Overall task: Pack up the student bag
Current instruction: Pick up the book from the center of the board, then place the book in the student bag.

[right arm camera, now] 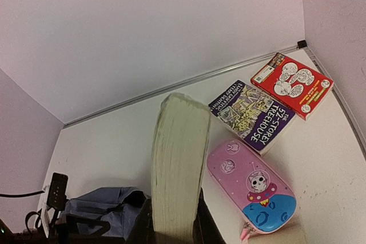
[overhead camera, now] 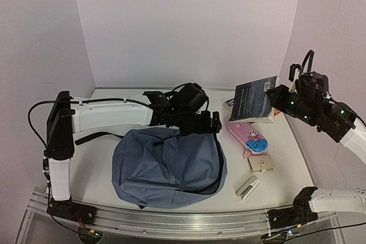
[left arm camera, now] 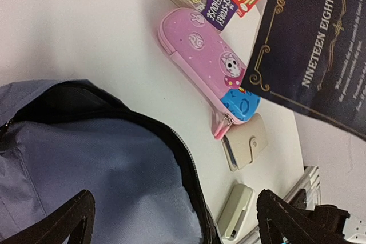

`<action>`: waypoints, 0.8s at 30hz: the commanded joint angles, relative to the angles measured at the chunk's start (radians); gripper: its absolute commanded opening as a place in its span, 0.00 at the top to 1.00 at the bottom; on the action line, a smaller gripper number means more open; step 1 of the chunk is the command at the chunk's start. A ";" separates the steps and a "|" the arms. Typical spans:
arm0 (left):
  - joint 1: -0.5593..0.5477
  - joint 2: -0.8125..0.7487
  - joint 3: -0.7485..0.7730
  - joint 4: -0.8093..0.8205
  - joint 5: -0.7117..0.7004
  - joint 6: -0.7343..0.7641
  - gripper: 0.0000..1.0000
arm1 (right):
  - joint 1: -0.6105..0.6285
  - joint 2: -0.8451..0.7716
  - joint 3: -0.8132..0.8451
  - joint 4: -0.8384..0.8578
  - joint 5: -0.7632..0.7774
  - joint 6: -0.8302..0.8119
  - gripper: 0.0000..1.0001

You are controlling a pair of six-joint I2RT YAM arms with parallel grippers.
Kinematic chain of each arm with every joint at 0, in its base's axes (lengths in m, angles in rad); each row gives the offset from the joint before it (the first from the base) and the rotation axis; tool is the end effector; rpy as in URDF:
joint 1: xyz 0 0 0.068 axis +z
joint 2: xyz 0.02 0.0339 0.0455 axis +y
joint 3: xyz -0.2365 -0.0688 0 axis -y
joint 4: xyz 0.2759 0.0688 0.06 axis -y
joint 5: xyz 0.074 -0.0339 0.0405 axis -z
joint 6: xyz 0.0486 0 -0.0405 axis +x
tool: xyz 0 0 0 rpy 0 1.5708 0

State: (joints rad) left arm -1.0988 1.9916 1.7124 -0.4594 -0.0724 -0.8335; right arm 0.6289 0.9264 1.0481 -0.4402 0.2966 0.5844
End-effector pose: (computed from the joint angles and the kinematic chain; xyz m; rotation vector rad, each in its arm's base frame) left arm 0.2254 -0.4339 0.2286 0.2887 2.4634 -0.8505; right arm 0.2177 0.1408 0.3579 0.1631 1.9055 0.5506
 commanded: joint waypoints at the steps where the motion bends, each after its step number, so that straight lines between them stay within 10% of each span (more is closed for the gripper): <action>1: 0.005 0.089 0.165 -0.190 -0.103 0.029 0.01 | 0.005 -0.025 0.013 0.136 0.014 0.011 1.00; 24: 0.006 0.072 0.124 -0.239 -0.116 0.048 0.39 | 0.005 -0.039 0.002 0.141 -0.009 0.023 1.00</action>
State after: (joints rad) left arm -1.0966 2.1542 1.8695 -0.6905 -0.1516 -0.7847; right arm 0.6289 0.9131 1.0313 -0.4419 0.2875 0.5866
